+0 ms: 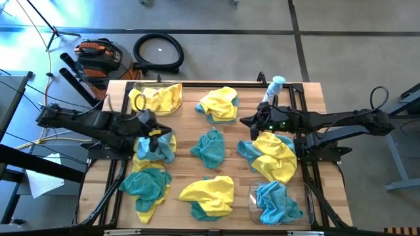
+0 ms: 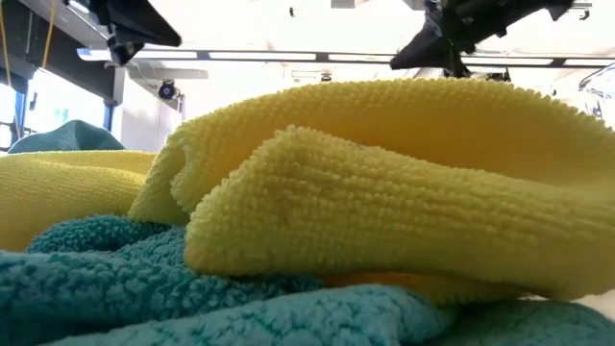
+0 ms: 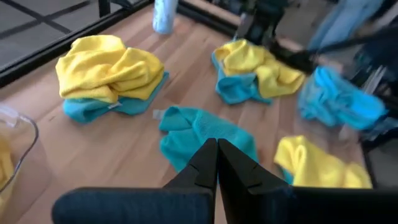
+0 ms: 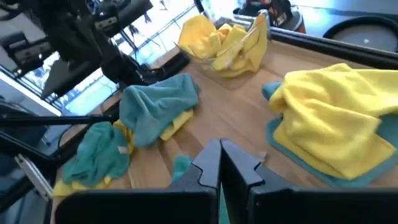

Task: Sort microfiber towel by color & place in baskets
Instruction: Put the blue towel into the bottom transparent bin

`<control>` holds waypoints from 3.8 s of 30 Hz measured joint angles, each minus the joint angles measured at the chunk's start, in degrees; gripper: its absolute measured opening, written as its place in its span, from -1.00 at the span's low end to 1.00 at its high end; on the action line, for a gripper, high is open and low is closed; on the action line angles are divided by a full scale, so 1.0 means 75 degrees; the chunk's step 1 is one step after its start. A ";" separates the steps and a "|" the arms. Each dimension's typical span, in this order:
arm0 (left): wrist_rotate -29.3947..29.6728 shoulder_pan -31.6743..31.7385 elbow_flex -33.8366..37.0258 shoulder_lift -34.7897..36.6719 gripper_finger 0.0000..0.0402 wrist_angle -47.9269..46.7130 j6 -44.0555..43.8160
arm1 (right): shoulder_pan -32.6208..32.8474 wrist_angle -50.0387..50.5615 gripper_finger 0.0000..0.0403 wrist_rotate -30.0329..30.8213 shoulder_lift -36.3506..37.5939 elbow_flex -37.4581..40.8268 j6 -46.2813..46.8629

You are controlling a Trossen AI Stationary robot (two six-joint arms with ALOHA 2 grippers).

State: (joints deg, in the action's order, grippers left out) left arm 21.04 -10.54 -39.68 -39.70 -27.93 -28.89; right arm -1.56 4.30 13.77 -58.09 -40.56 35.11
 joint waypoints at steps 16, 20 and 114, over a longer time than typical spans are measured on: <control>-0.0588 0.0002 0.0207 0.1911 -1.00 -0.0674 0.1874 | 0.0530 0.5200 -1.00 0.0088 -0.4860 -0.5150 -0.0264; -0.0590 0.0002 0.0207 0.1940 -1.00 -0.1135 0.1877 | 0.0515 0.5883 -0.92 0.0071 -0.5904 -0.6127 0.0071; -0.1329 0.0002 0.0201 0.2442 -1.00 -0.1597 0.1659 | 0.6058 0.6446 -0.99 -0.1305 -0.4965 -0.4741 0.9045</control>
State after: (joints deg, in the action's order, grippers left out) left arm 11.07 -10.52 -38.17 -21.38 -39.90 -16.44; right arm 43.88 52.64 3.99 -95.33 -76.12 102.95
